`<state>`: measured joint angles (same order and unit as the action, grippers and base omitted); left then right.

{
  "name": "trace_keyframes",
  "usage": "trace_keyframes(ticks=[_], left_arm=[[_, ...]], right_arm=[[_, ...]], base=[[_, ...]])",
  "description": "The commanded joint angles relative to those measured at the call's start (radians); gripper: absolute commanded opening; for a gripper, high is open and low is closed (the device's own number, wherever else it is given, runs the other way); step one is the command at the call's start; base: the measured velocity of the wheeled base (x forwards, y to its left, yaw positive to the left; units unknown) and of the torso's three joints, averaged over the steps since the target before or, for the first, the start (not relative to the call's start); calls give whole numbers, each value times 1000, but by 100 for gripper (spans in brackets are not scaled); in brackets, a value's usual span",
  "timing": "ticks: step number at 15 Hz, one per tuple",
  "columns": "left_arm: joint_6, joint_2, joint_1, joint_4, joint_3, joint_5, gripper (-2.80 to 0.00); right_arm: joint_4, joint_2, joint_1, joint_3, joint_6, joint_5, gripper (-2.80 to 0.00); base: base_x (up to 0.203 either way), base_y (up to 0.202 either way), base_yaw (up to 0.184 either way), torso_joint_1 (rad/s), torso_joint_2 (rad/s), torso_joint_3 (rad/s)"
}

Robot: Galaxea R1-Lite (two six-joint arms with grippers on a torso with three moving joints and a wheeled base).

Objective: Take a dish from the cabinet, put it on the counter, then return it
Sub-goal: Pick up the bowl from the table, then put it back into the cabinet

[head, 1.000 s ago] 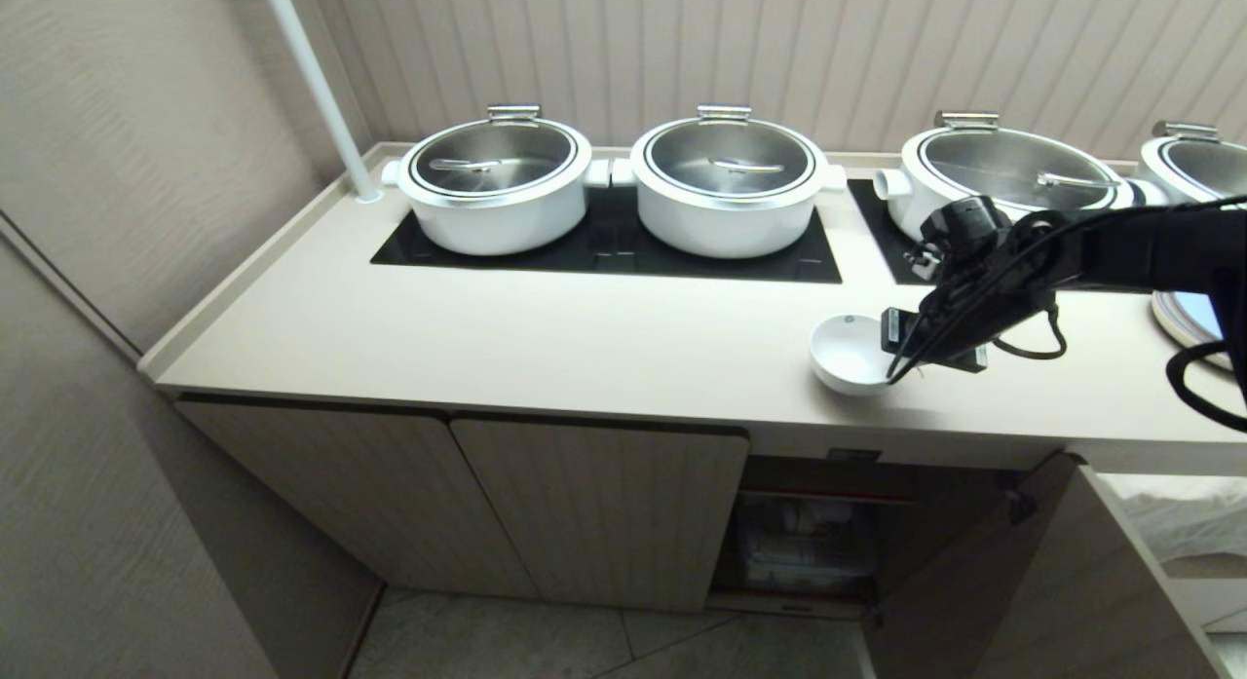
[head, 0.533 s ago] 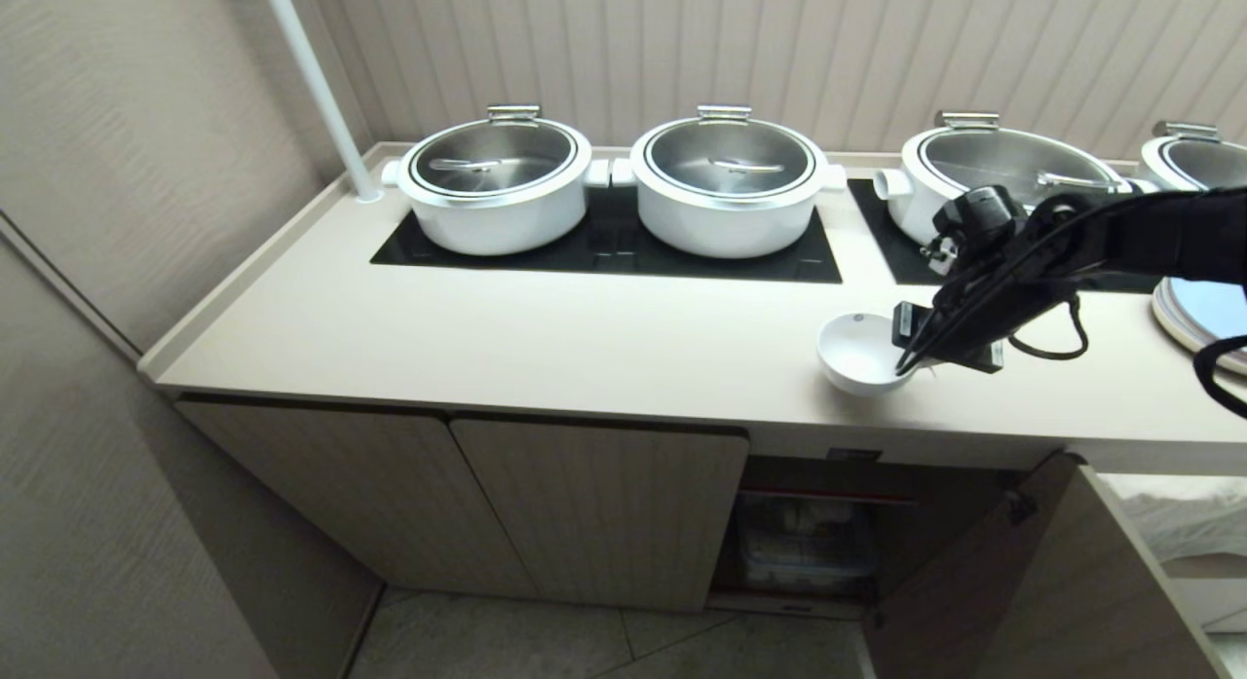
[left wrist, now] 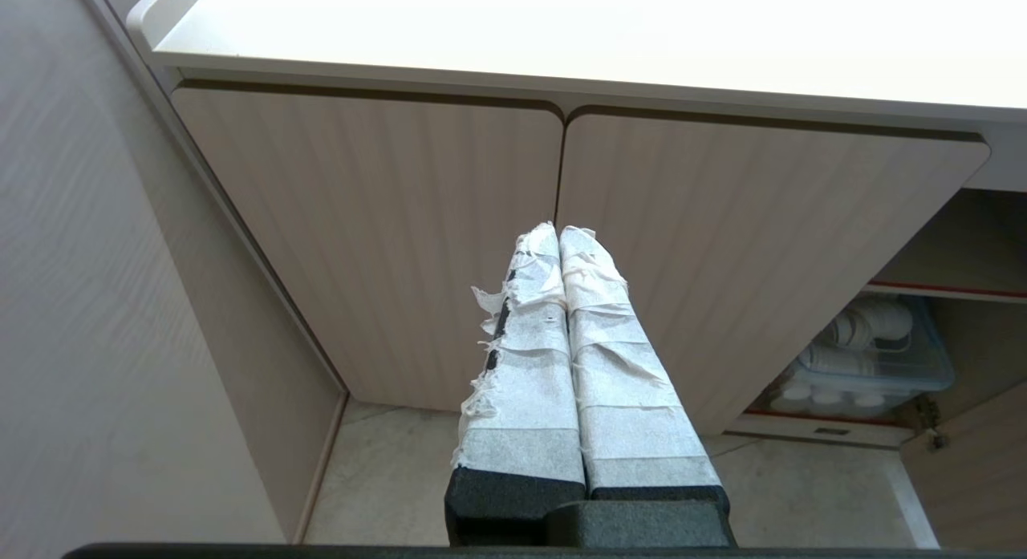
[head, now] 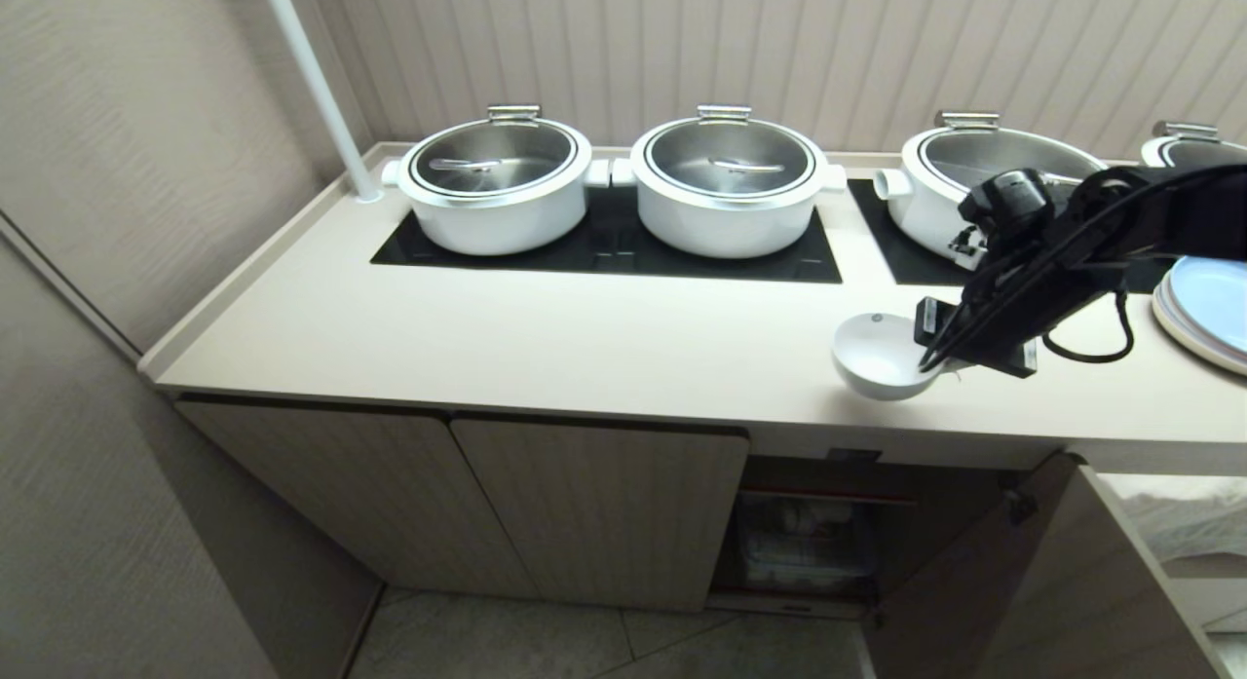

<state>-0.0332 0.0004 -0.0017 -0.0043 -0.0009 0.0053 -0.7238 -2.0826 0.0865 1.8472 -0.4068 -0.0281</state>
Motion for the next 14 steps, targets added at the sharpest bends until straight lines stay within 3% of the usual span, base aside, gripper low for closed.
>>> trace_keyframes(ticks=[1, 14], left_arm=[[-1, 0, 0, 0, 0, 1, -280], [-1, 0, 0, 0, 1, 1, -280]], right_arm=[[1, 83, 3, -92, -2, -2, -280], [175, 467, 43, -680, 2, -58, -280]], base=[[0, 0, 0, 0, 0, 0], [0, 0, 0, 0, 0, 0]])
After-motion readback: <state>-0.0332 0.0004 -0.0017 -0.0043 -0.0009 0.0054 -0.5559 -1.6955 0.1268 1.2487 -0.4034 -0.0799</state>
